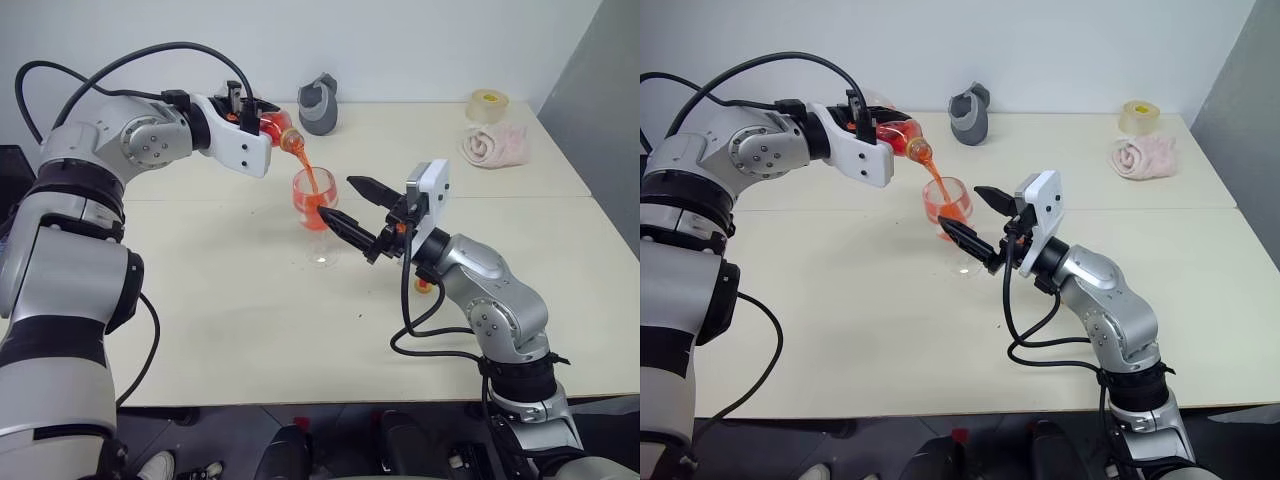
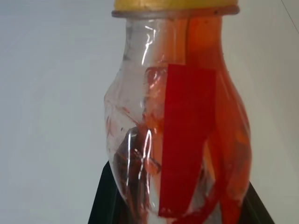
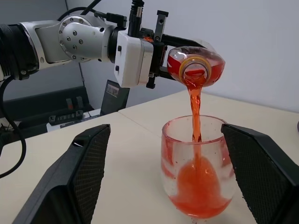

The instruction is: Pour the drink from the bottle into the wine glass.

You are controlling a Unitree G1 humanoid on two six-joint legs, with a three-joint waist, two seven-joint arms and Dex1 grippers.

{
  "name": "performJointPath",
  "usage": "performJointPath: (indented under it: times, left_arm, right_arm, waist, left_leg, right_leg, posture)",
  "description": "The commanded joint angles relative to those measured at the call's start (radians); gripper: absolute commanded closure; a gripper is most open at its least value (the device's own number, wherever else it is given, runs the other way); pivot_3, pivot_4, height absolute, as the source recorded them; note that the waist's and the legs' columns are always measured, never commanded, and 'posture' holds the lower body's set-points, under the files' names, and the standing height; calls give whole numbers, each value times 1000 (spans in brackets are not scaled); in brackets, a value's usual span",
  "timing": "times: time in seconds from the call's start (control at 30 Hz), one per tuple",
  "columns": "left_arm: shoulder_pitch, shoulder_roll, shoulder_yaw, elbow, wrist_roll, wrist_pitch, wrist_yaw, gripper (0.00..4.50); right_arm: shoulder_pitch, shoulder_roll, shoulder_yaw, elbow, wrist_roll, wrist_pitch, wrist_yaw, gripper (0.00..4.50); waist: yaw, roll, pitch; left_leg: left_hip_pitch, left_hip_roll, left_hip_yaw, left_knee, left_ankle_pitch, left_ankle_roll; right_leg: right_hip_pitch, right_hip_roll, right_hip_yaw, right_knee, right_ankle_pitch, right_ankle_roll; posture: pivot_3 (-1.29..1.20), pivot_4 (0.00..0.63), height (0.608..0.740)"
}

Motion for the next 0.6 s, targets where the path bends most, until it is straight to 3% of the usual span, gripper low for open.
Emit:
performJointPath:
  times: [0.03,0.2,0.6]
  left_arm:
    - [-40,20,15,-8,-22,-4,10,3541]
    - [-15,6,38,-4,-66,-8,-35,3541]
    - [68,-47,225,-13,-363,127,-305,3541]
  right_arm:
    - [-14,3,-4,-20,1,-24,3,438]
    - [-12,2,-6,-18,0,-23,1,438]
    - [-12,-14,-8,-16,3,-17,7,438]
  waist:
    - [0,0,0]
    - [0,0,0]
    - [-10,0,0]
  left_leg:
    - [0,0,0,0,0,0]
    - [0,0,0,0,0,0]
    - [-2,0,0,1,1,-2]
  right_leg:
    - [0,0,0,0,0,0]
    - [0,0,0,0,0,0]
    - [-3,0,0,2,0,0]
  posture:
    - [0,150,740]
    - [0,150,740]
    - [0,150,740]
